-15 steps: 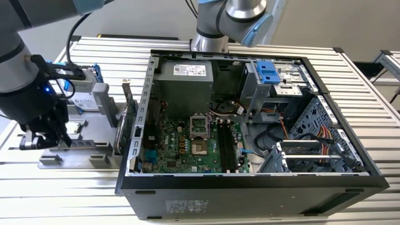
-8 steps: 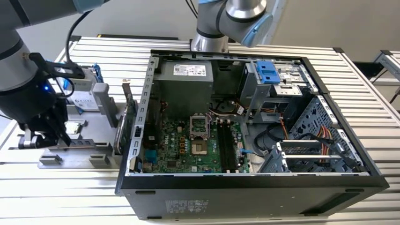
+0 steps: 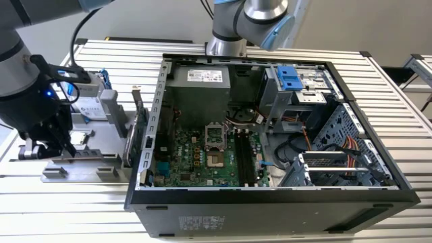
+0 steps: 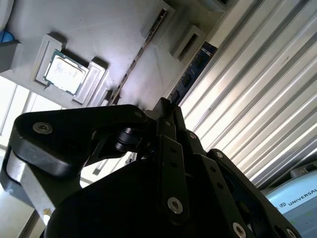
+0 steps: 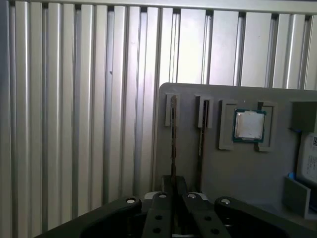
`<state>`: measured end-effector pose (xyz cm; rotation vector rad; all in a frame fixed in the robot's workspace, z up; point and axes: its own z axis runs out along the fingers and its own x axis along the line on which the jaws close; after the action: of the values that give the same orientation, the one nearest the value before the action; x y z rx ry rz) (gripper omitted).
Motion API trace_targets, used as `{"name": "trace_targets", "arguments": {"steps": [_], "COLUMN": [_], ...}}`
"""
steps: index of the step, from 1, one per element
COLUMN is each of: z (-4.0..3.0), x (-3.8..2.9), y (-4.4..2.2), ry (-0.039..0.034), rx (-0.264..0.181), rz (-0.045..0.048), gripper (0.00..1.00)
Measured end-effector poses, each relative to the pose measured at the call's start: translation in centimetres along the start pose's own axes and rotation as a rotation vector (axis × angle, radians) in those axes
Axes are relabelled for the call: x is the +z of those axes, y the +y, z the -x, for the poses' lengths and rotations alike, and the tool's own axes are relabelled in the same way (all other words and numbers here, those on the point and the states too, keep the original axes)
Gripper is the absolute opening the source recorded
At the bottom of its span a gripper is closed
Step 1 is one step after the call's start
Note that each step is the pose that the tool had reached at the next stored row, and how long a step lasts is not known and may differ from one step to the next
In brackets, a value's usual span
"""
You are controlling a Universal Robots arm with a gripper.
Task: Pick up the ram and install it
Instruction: 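Pick up the ram and move it above insertion slot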
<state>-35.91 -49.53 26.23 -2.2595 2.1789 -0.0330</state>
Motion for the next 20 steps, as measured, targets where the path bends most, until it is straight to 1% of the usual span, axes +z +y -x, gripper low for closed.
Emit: {"name": "trace_targets", "arguments": {"steps": [4, 14, 20], "z": [-0.01, -0.02, -0.04], "x": [-0.31, -1.65, -2.29], "y": [0.00, -0.01, -0.03], "ry": [-0.0001, -0.0001, -0.0001], "rx": [0.000, 0.000, 0.000], "rz": [0.0000, 0.0000, 0.0000], "gripper": [0.00, 0.00, 0.00]}}
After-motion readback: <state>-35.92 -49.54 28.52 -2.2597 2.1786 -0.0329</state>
